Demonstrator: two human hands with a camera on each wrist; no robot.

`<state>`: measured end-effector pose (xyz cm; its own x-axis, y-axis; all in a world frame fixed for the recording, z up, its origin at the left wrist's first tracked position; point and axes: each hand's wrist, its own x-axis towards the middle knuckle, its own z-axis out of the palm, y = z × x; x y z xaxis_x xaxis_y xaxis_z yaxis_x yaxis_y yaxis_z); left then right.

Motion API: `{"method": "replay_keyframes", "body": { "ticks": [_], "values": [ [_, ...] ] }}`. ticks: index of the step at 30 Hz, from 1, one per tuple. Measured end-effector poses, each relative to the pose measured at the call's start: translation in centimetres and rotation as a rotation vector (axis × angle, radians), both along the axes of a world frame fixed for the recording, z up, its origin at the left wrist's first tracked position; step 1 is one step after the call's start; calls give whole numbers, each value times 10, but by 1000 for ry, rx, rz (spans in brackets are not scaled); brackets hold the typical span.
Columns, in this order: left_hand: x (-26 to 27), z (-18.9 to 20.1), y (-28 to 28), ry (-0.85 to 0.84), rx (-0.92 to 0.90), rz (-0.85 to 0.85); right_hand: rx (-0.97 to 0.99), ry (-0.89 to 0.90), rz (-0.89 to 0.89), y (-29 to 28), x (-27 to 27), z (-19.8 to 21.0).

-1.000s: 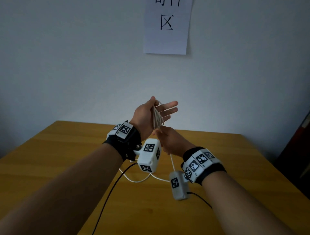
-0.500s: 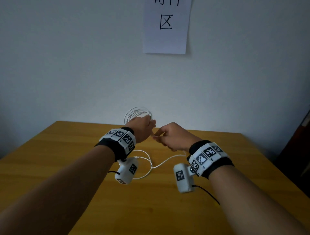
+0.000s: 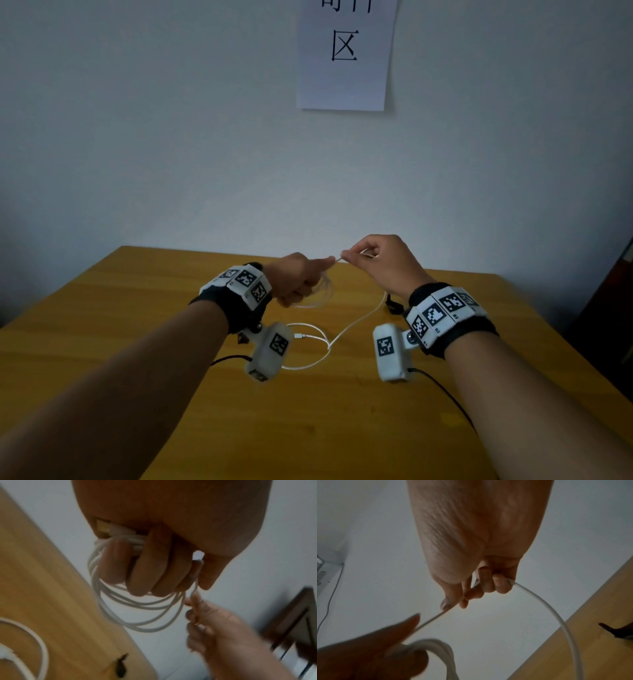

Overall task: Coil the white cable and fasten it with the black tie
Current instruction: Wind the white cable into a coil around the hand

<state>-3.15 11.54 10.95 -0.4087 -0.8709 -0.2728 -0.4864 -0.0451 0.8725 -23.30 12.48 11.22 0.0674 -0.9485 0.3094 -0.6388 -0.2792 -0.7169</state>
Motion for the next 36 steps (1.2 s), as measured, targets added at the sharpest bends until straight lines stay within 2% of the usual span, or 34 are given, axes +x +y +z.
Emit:
{"method": "replay_keyframes", "body": {
  "ticks": [5,8,11,14,18,20,22,24,28,30,33,36],
  "values": [
    [-5,18,8,569,203,-130,-5,-77,31,-1,4,-5],
    [-10,27,7,826,296,-198,51,-205,51,2,11,-8],
    [-15,33,6,1042,334,-190,113,-243,85,6,18,-11],
    [-20,33,6,1184,321,-155,162,-238,158,10,24,-13],
    [-25,34,5,1224,171,-25,211,-166,261,15,34,-16],
    [-25,35,6,1171,85,-40,260,-127,294,16,38,-16],
    [-24,34,6,1016,-54,-33,309,-81,296,17,41,-15],
    [-22,29,2,749,-263,42,365,-71,290,19,42,-14],
    [-14,18,-10,99,-615,106,440,9,310,24,40,-15],
    [-8,11,-15,-120,-676,113,443,44,303,26,36,-14],
    [-1,5,-15,-306,-668,110,392,90,271,26,30,-7],
    [0,1,-9,-561,-681,93,329,110,246,24,25,-1]
  ]
}}
